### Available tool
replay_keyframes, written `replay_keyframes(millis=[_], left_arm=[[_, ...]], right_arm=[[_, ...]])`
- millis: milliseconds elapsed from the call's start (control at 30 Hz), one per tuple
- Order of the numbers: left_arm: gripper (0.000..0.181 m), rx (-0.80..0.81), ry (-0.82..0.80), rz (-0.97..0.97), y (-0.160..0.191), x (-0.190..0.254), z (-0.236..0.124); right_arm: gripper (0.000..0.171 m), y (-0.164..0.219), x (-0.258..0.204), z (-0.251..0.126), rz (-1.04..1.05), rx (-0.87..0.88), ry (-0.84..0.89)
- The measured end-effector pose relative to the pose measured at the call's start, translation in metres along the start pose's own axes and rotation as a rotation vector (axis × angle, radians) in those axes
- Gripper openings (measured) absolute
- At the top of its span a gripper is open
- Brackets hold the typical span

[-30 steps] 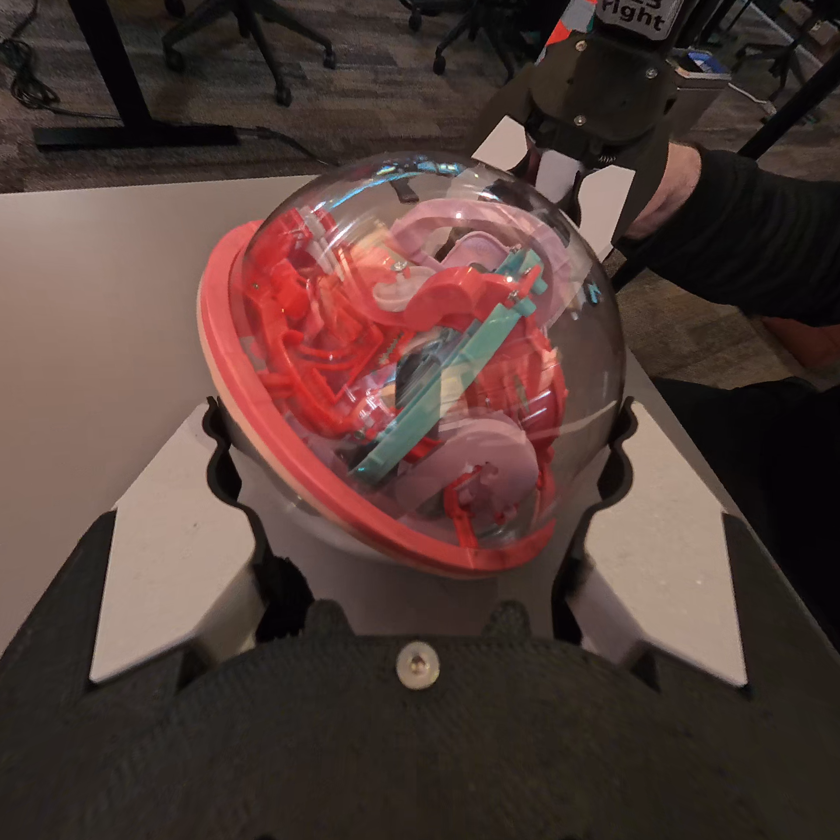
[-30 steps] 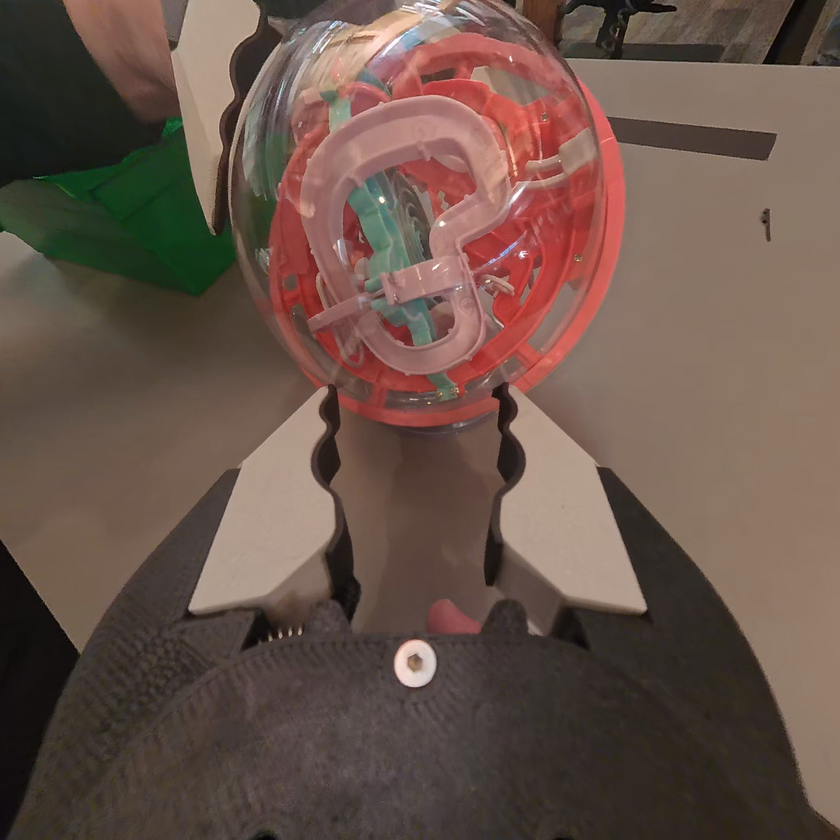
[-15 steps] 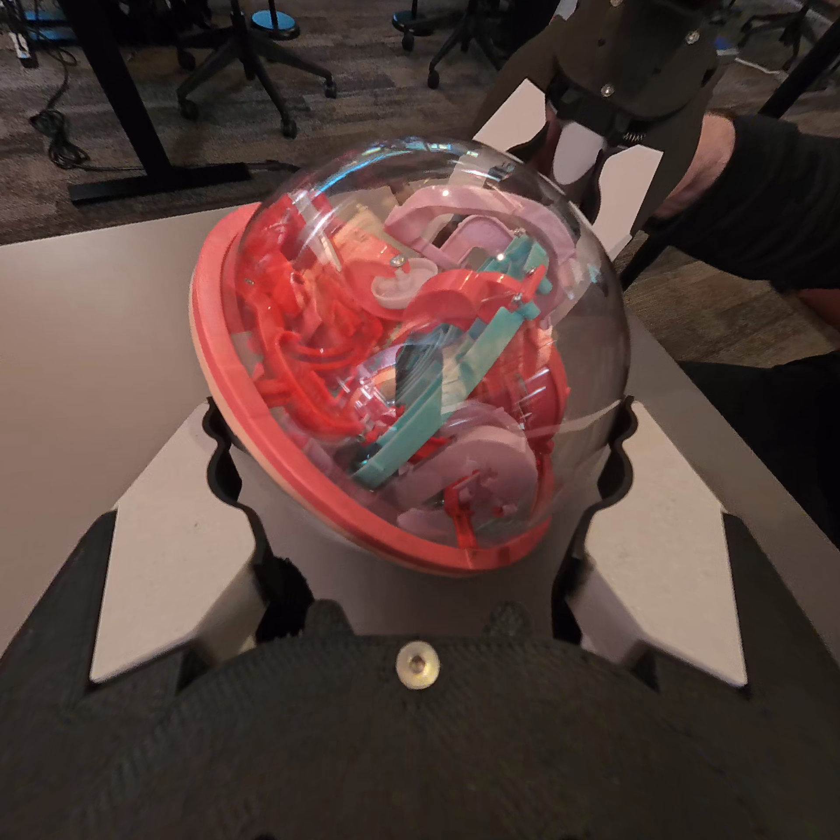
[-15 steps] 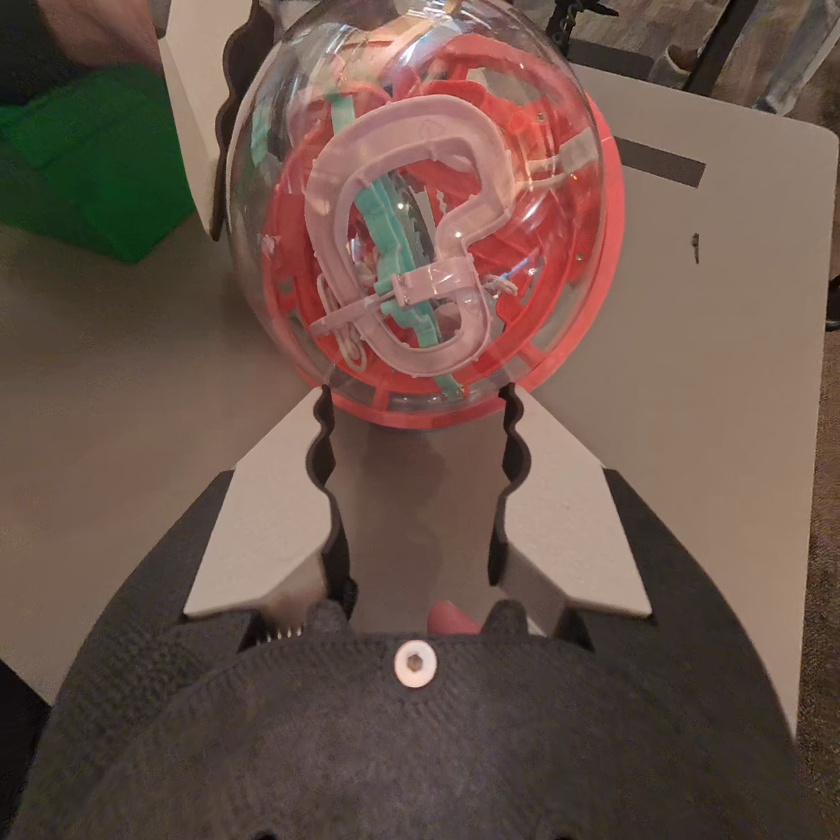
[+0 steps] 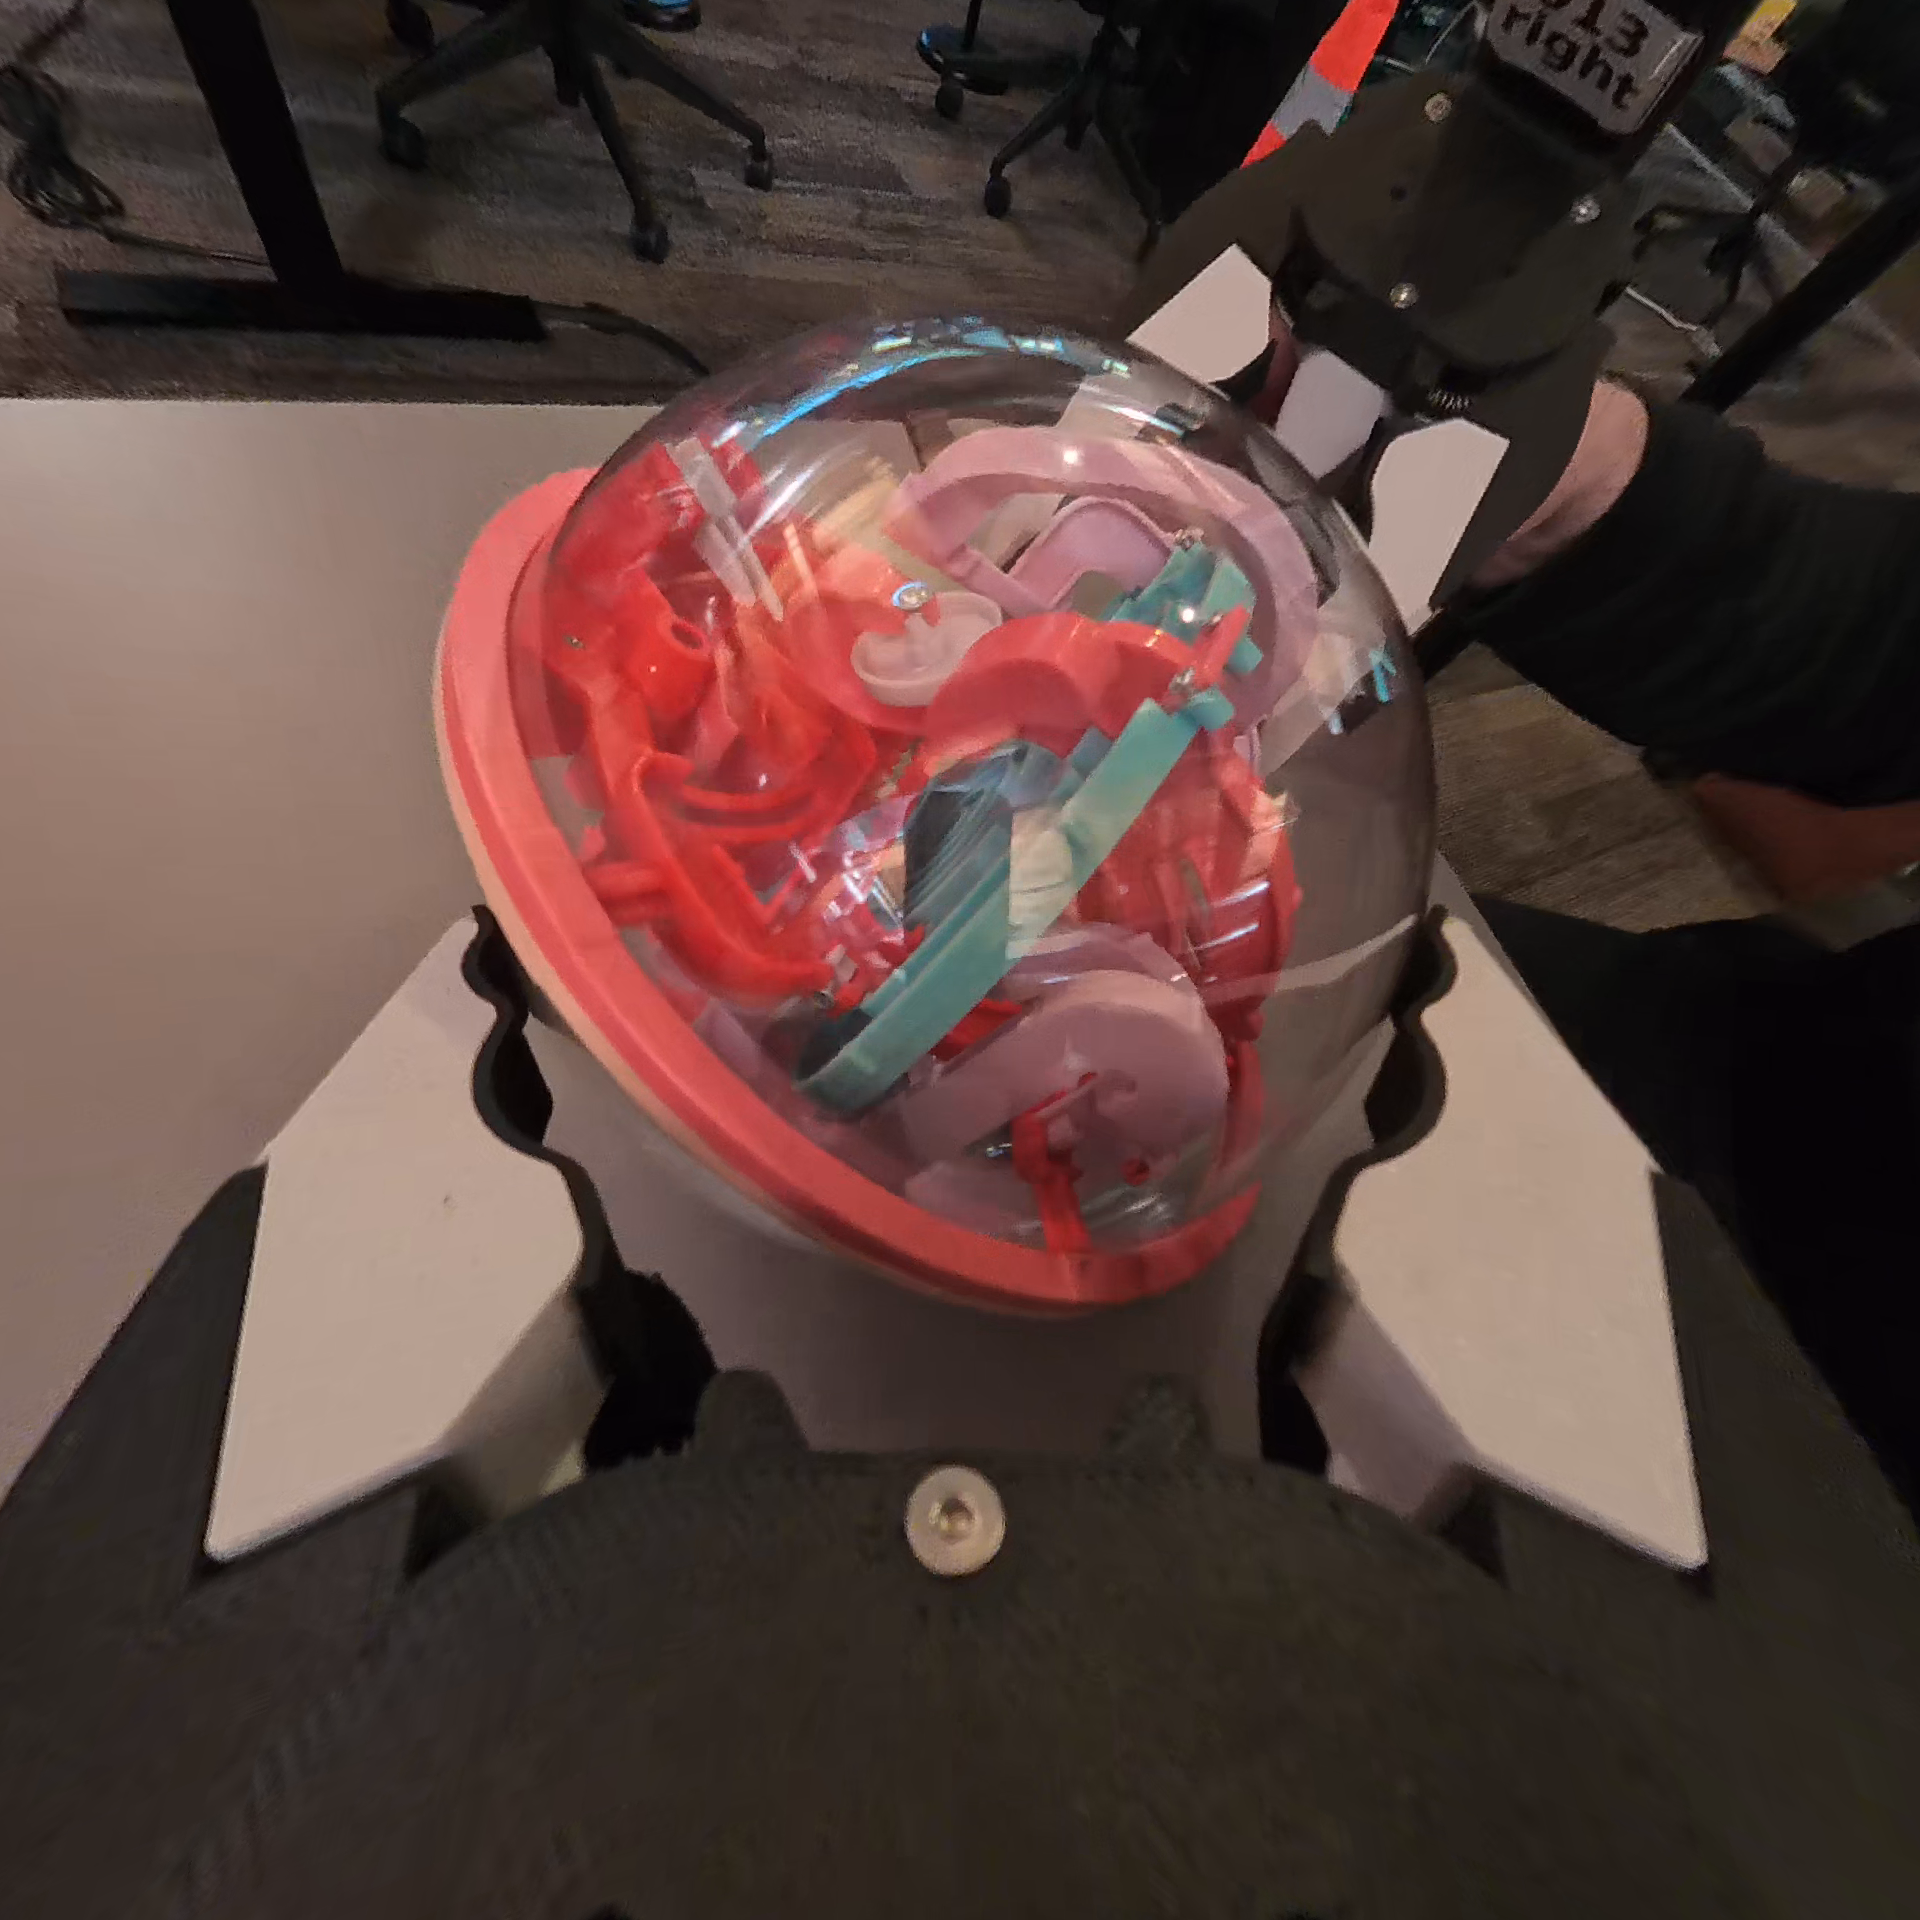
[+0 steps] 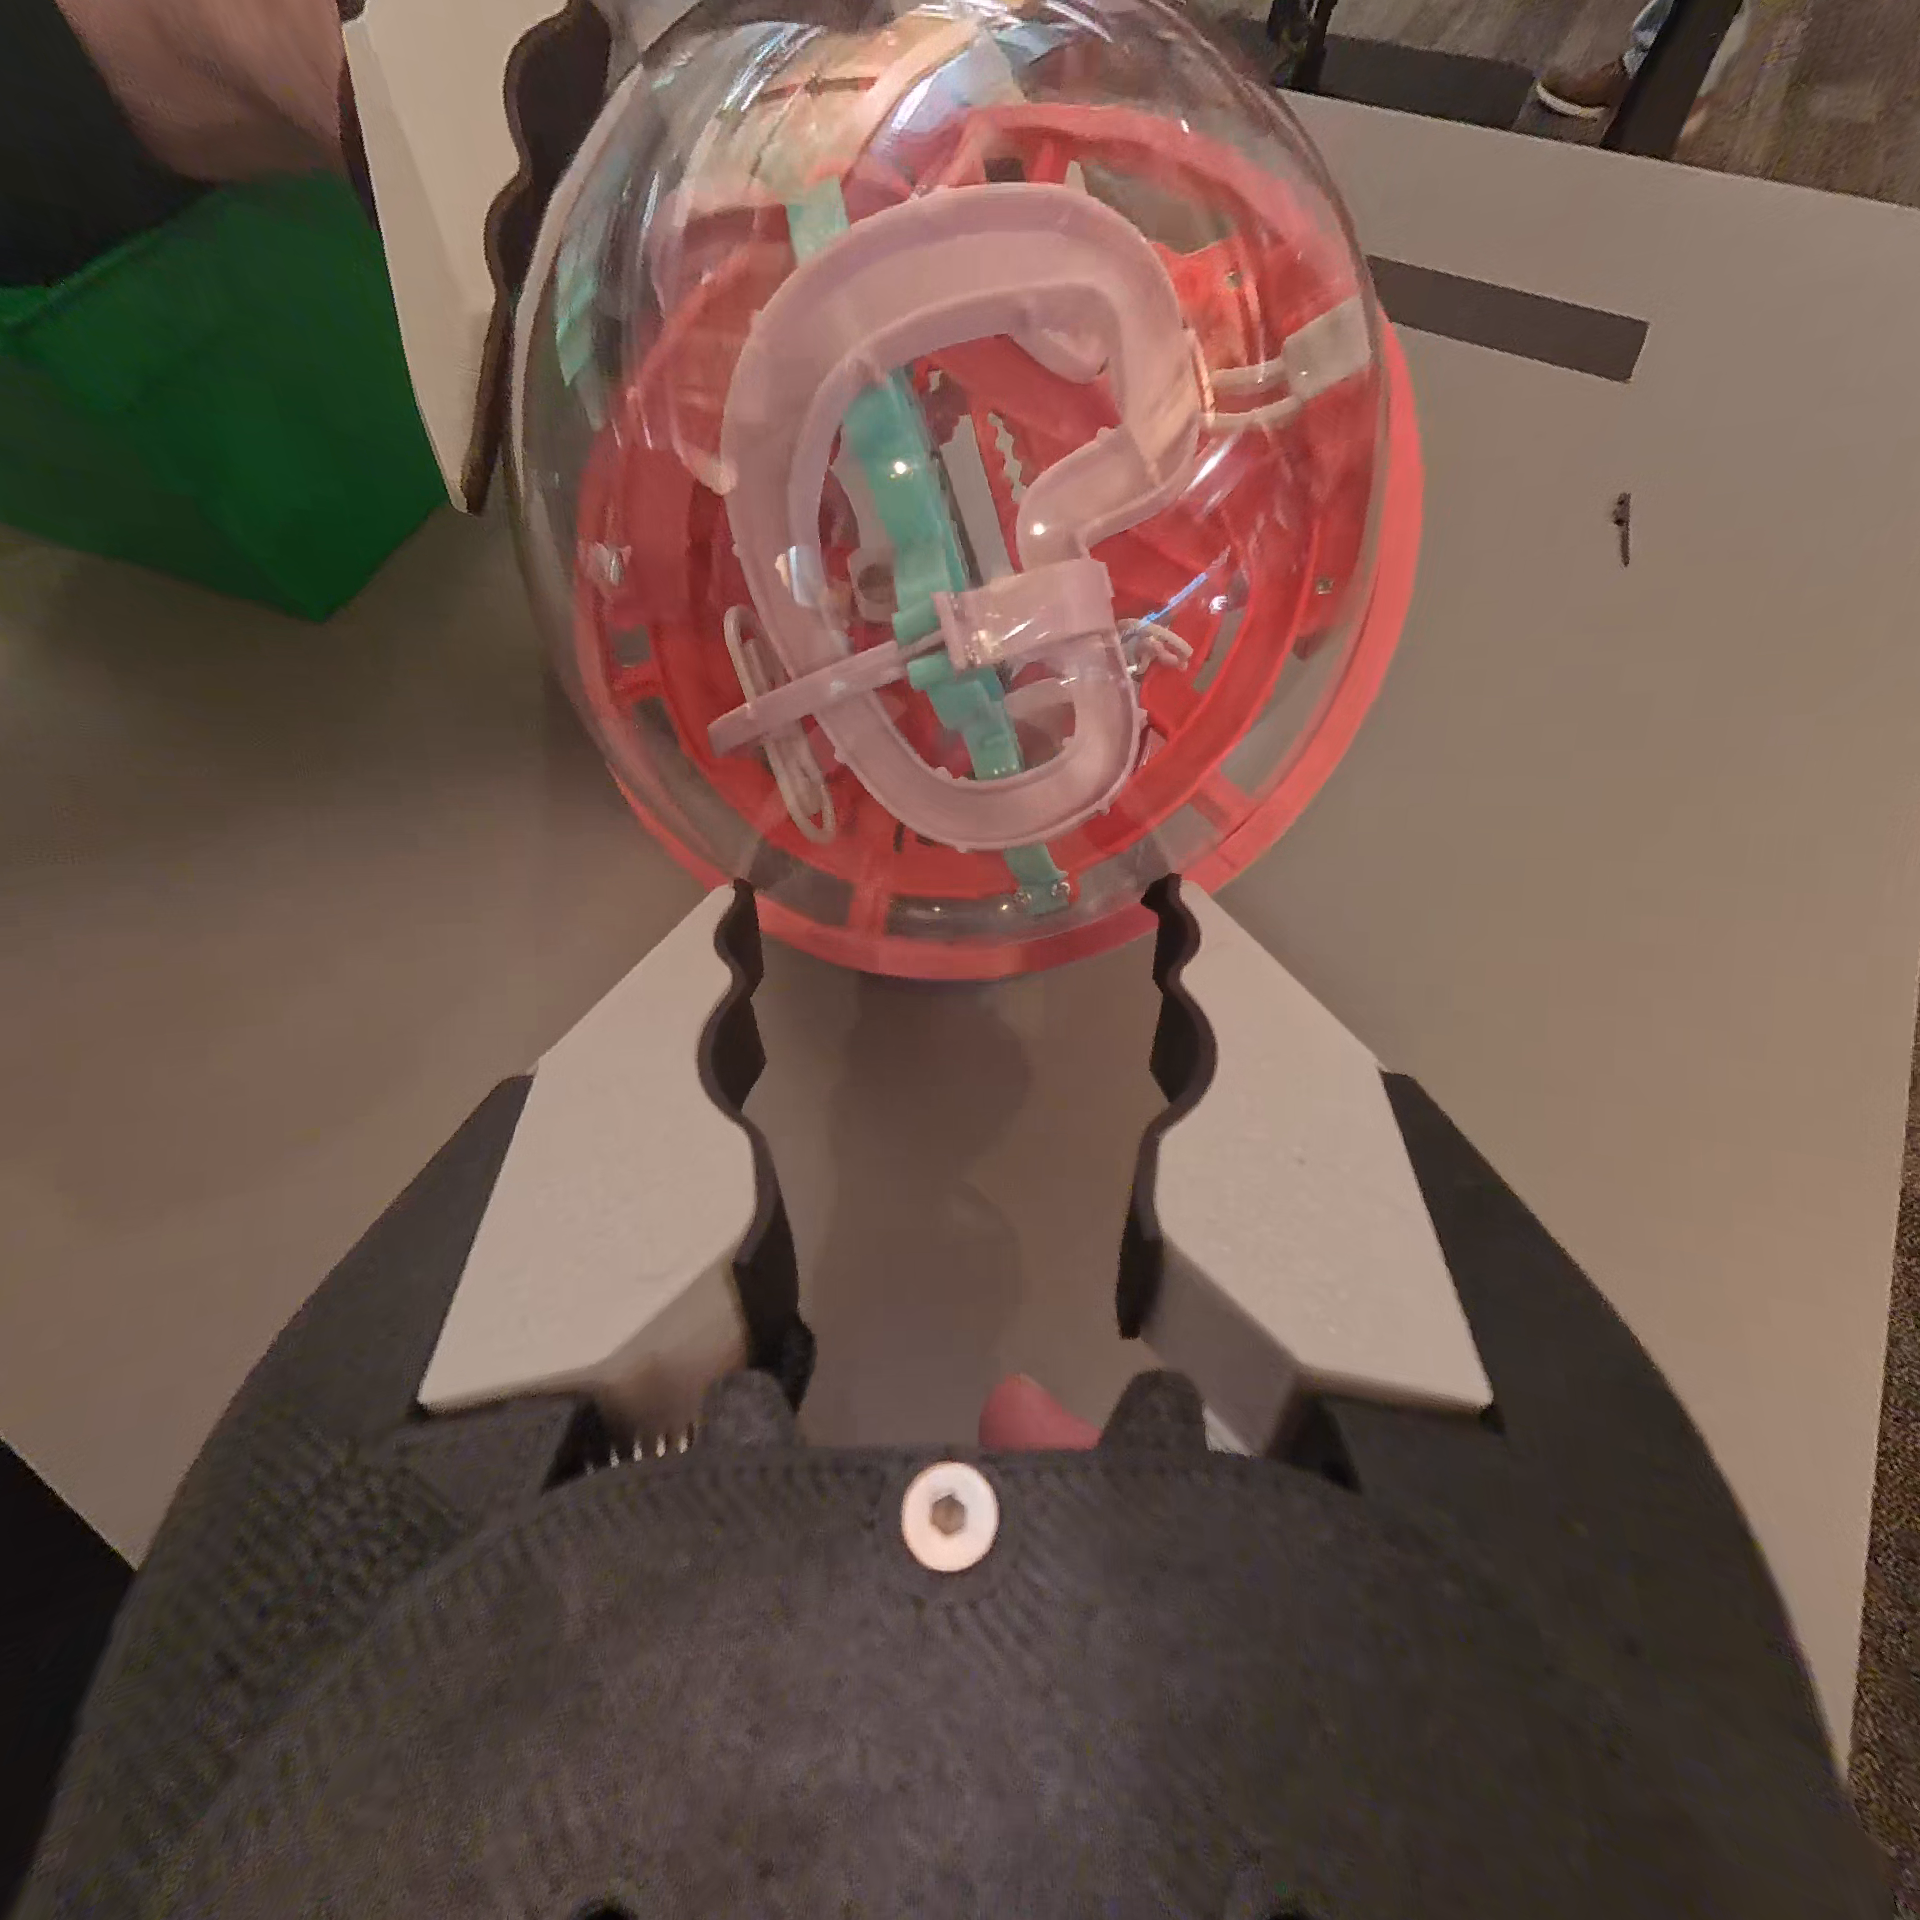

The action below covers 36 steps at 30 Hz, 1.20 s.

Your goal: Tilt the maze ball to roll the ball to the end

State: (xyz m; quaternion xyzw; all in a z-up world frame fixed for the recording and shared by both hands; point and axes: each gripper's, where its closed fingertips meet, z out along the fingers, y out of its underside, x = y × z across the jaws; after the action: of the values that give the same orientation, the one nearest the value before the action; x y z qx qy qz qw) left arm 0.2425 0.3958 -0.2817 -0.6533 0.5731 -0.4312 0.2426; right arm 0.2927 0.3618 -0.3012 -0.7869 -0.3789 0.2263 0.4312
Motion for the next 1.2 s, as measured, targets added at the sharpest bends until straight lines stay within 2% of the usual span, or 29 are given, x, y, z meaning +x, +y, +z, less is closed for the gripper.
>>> replay_keyframes(millis=[267,433,567,667,767,900,967,1067,1200], left_arm=[[0.157,0.036,0.057,-0.102,0.000,0.001,0.000],[0.157,0.007,0.028,-0.031,0.002,0.002,0.001],[0.157,-0.016,0.009,0.002,0.006,0.001,0.003],[0.157,-0.046,-0.008,0.021,0.009,0.000,0.004],[0.157,-0.031,-0.006,0.017,0.007,-0.001,0.005],[0.156,-0.054,-0.041,0.070,0.005,-0.002,0.003],[0.156,-0.016,-0.061,0.111,-0.009,0.005,-0.003],[0.156,0.015,-0.136,0.240,-0.051,0.027,-0.019],[0.156,-0.034,-0.323,0.630,-0.141,0.101,-0.057]], right_arm=[[0.074,-0.004,-0.001,-0.003,0.044,0.010,-0.040],[0.074,-0.005,0.002,-0.007,0.112,0.060,-0.061],[0.085,0.006,0.014,-0.007,0.250,0.093,-0.084],[0.092,0.003,0.009,-0.002,0.335,0.147,-0.194],[0.083,0.001,-0.001,0.006,0.290,0.127,-0.243],[0.083,-0.002,-0.001,0.006,0.222,0.110,-0.202],[0.082,-0.012,-0.003,-0.002,0.195,0.163,-0.196],[0.082,-0.043,-0.007,-0.029,0.107,0.270,-0.157],[0.081,-0.112,-0.026,-0.100,-0.146,0.494,-0.042]])
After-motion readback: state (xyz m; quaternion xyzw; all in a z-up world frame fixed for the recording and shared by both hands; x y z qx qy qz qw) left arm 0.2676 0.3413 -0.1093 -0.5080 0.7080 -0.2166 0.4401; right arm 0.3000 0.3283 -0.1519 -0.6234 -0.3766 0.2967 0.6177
